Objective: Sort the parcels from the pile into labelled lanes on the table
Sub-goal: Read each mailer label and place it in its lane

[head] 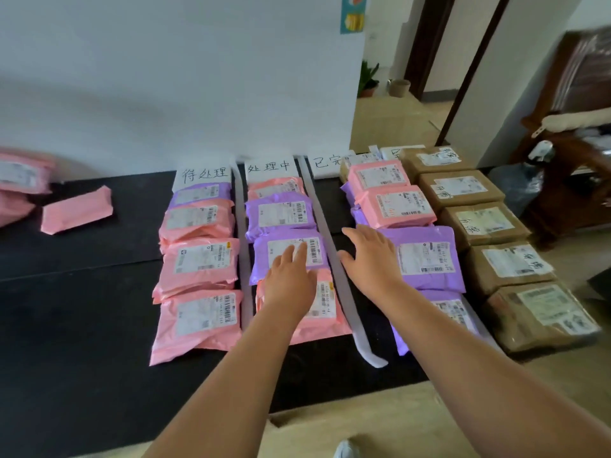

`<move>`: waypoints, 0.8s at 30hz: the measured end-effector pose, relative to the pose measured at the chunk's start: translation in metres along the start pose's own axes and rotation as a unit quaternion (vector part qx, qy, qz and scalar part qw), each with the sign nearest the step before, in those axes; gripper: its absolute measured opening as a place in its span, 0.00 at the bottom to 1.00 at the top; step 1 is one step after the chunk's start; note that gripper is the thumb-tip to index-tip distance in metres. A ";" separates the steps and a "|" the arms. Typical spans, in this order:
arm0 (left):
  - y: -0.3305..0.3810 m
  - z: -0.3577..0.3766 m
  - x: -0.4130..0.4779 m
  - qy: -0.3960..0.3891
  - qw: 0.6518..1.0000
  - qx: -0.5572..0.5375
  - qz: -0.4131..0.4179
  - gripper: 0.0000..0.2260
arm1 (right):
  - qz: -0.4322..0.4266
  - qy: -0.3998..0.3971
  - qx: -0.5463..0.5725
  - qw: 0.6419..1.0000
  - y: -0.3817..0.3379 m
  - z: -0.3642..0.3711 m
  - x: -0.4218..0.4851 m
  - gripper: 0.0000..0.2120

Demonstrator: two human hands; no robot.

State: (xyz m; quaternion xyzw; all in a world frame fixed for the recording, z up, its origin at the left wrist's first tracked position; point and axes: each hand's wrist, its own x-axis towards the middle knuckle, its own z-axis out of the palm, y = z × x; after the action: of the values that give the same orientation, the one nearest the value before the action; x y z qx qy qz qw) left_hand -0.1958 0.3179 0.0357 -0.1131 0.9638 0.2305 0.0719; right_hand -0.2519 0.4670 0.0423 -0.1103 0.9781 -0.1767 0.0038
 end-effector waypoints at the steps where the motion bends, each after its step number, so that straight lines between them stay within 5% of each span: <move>1: -0.014 -0.007 -0.005 0.004 1.000 0.002 -0.001 0.27 | -0.008 0.001 0.000 1.000 -0.015 0.003 -0.003 0.24; 24: -0.326 -0.150 -0.142 0.062 0.992 -0.005 -0.113 0.26 | -0.108 -0.052 0.042 0.992 -0.356 0.116 -0.119 0.23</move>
State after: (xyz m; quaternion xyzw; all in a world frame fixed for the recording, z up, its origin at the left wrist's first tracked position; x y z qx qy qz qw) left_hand 0.0095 -0.0083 0.0559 -0.2359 0.9461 0.2187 0.0368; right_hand -0.0540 0.1276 0.0532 -0.2238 0.9507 -0.2107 0.0399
